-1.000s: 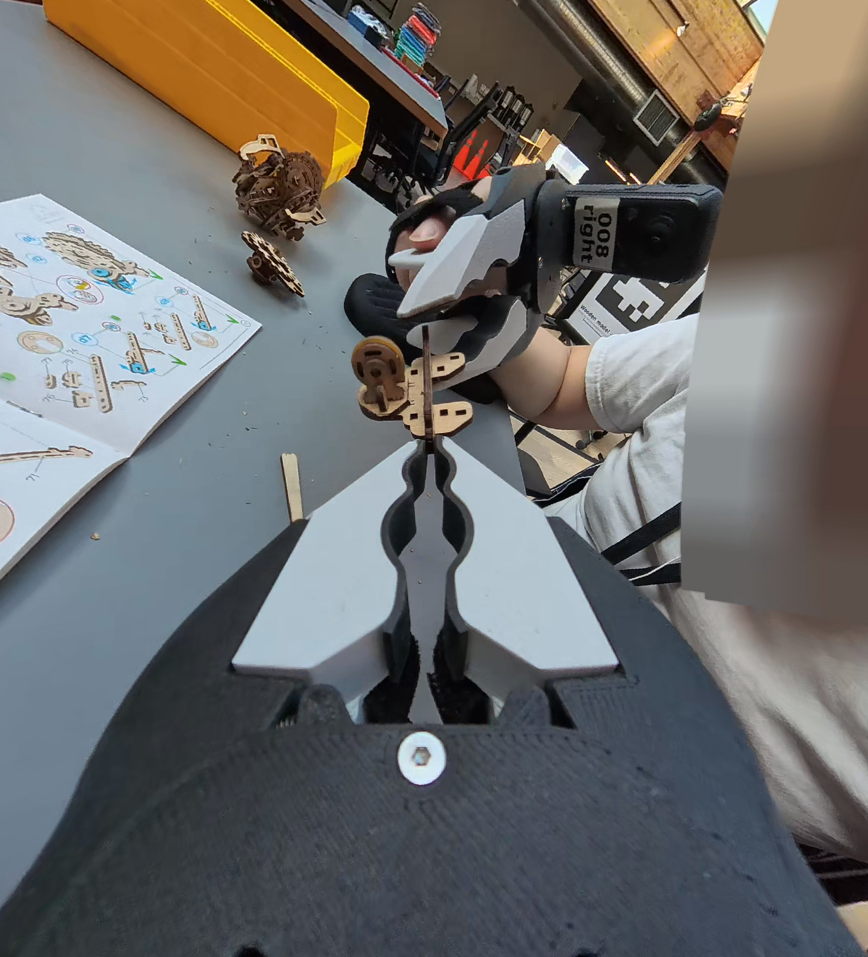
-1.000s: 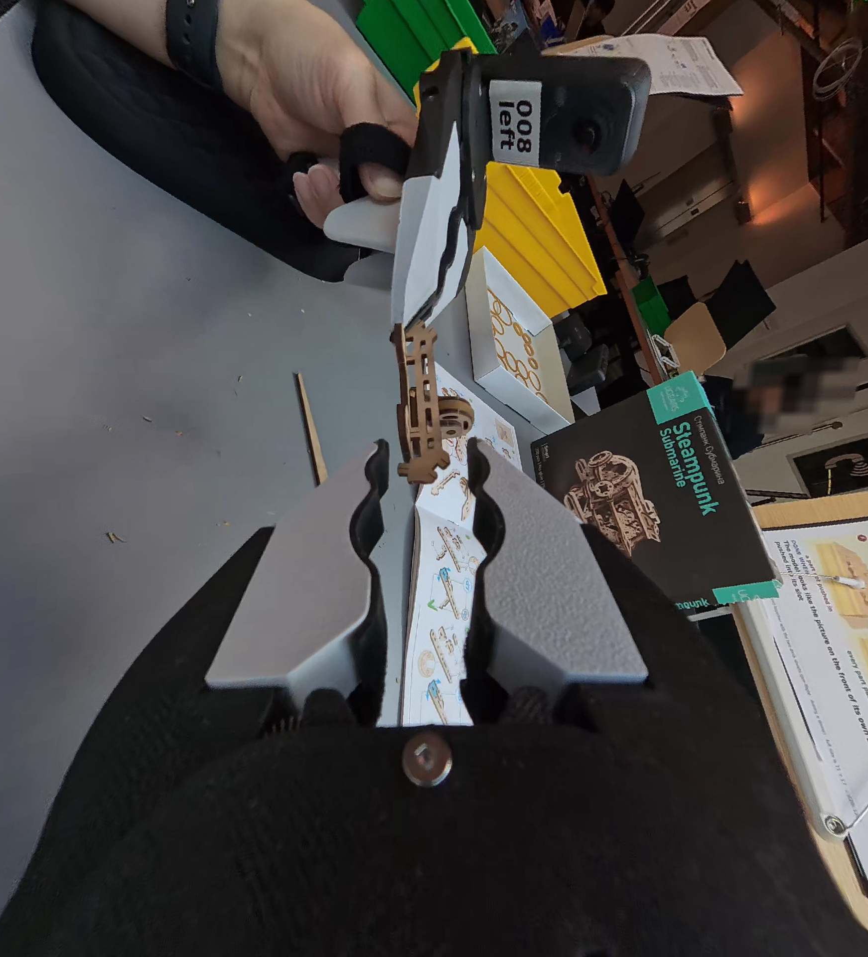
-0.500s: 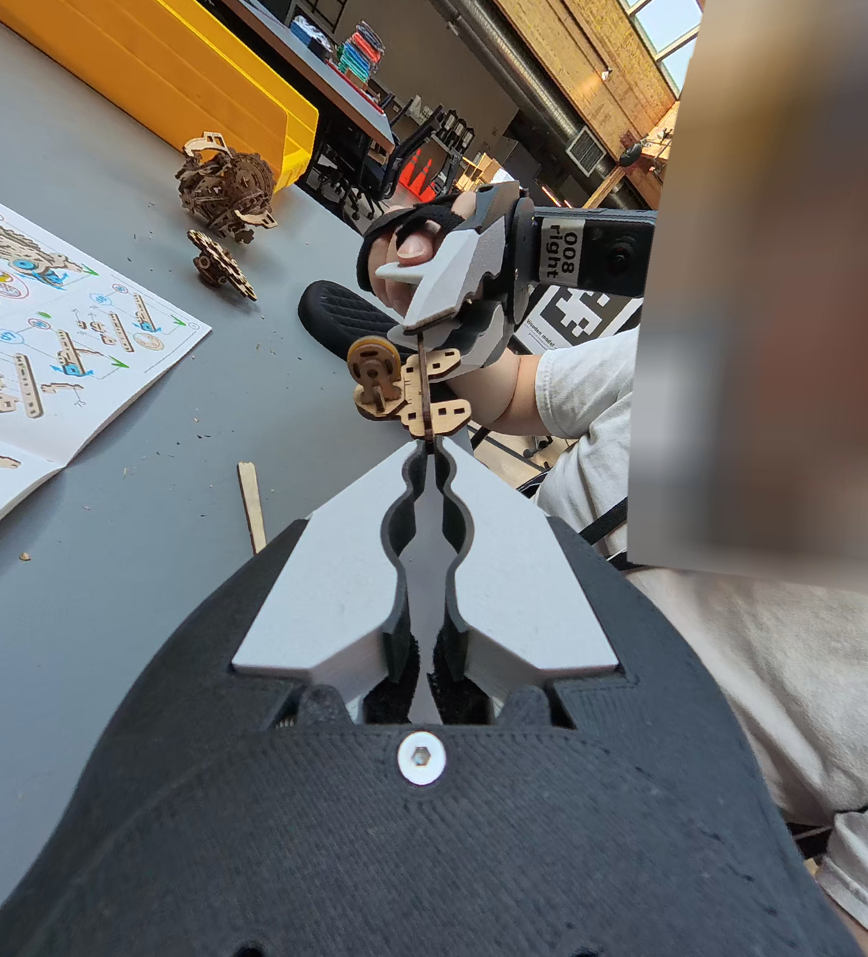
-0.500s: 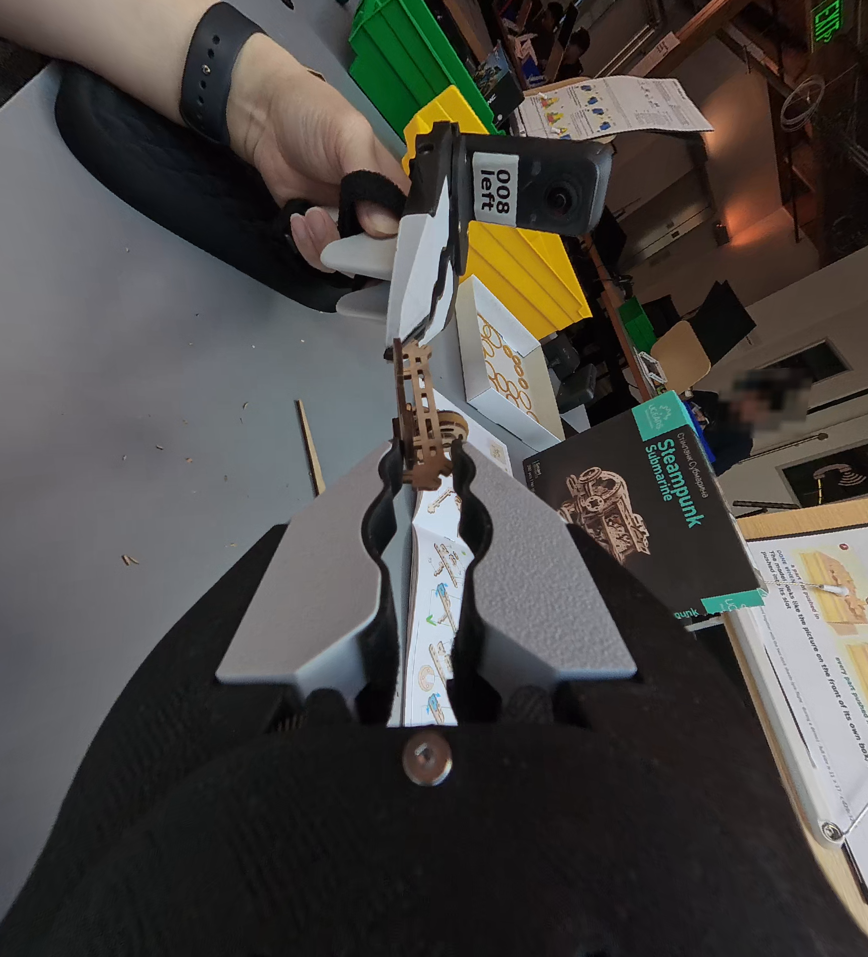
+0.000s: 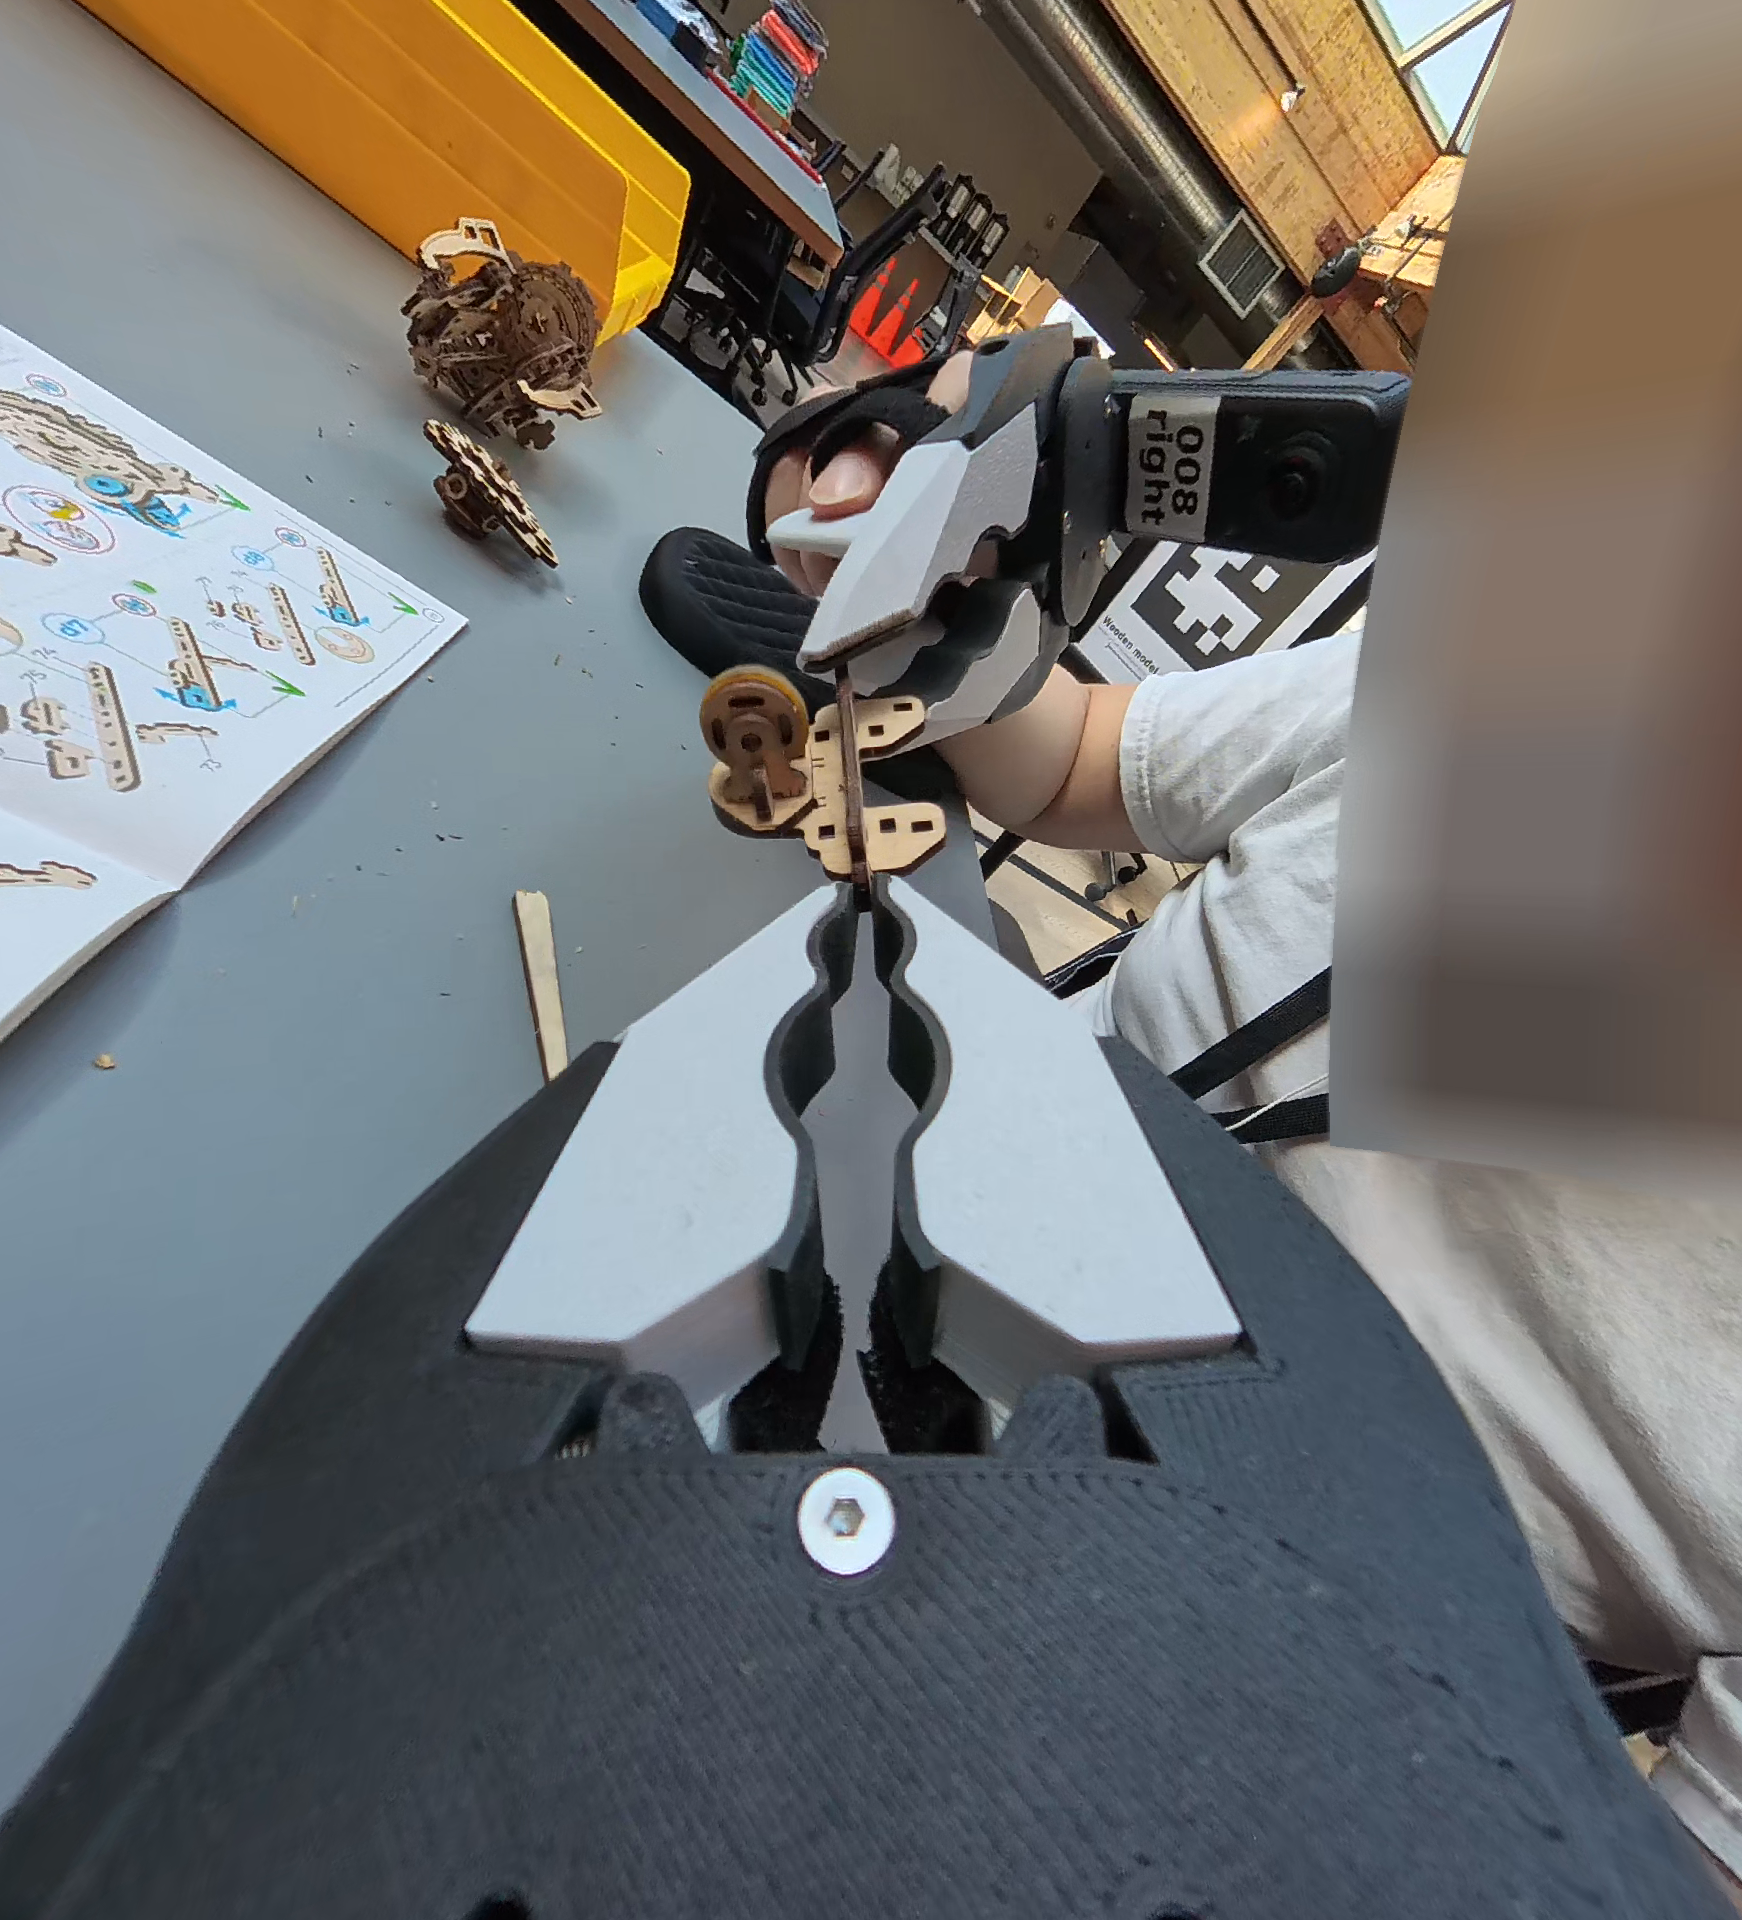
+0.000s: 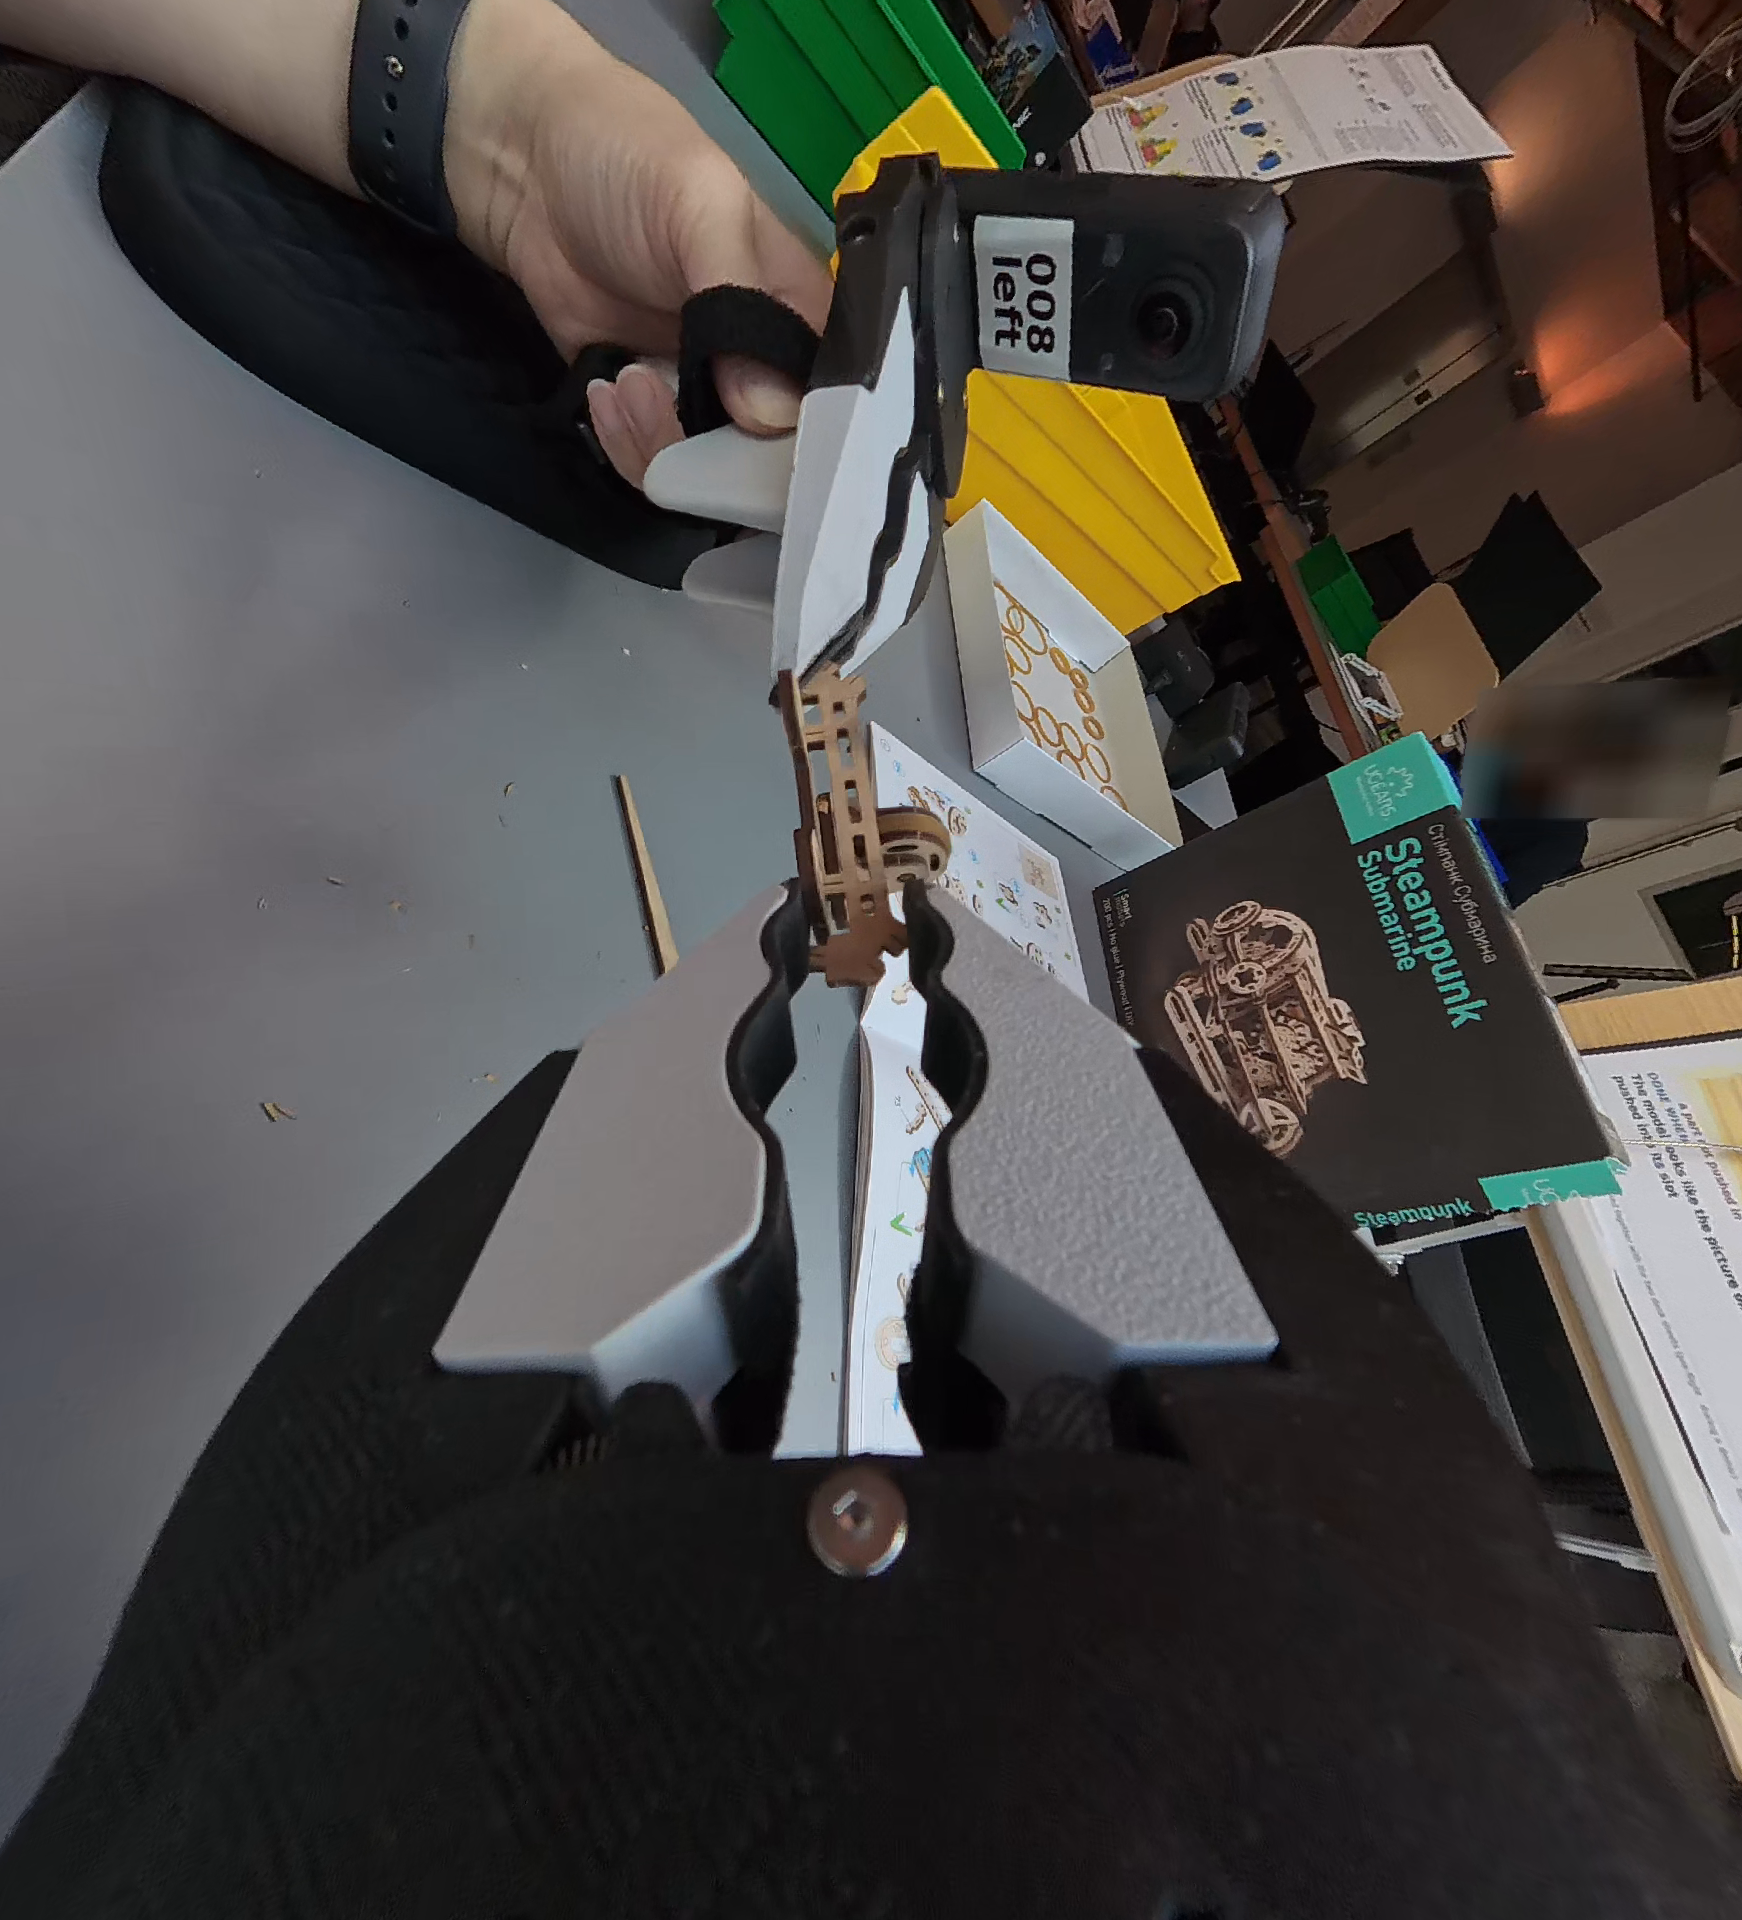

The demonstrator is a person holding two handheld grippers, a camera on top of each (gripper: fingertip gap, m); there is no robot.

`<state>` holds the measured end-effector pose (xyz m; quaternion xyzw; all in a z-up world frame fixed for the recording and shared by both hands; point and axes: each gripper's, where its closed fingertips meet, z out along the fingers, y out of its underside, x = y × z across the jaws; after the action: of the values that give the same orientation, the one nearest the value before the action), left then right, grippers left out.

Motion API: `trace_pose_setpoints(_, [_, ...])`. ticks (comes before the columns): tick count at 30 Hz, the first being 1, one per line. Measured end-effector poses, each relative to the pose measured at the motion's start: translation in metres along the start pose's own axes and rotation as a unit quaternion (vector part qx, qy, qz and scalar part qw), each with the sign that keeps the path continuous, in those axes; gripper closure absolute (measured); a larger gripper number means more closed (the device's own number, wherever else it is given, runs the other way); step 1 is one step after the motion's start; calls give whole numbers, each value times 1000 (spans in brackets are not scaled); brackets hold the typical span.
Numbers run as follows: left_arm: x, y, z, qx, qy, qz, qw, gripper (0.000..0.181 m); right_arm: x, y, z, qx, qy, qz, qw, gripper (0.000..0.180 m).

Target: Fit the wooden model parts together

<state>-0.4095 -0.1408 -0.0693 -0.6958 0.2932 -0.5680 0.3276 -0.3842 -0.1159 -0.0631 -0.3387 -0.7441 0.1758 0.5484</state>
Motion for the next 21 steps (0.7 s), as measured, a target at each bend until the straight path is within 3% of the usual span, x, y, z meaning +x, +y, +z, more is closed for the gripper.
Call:
trace_pose_setpoints(13, [-18, 10, 3, -26, -46, -22, 998, 179, -13, 32, 19, -138, 10, -93, 986, 164])
trace_pose_setpoints(21, [-22, 15, 5, -39, -57, -31, 997, 179, -19, 40, 22, -159, -14, -53, 986, 167])
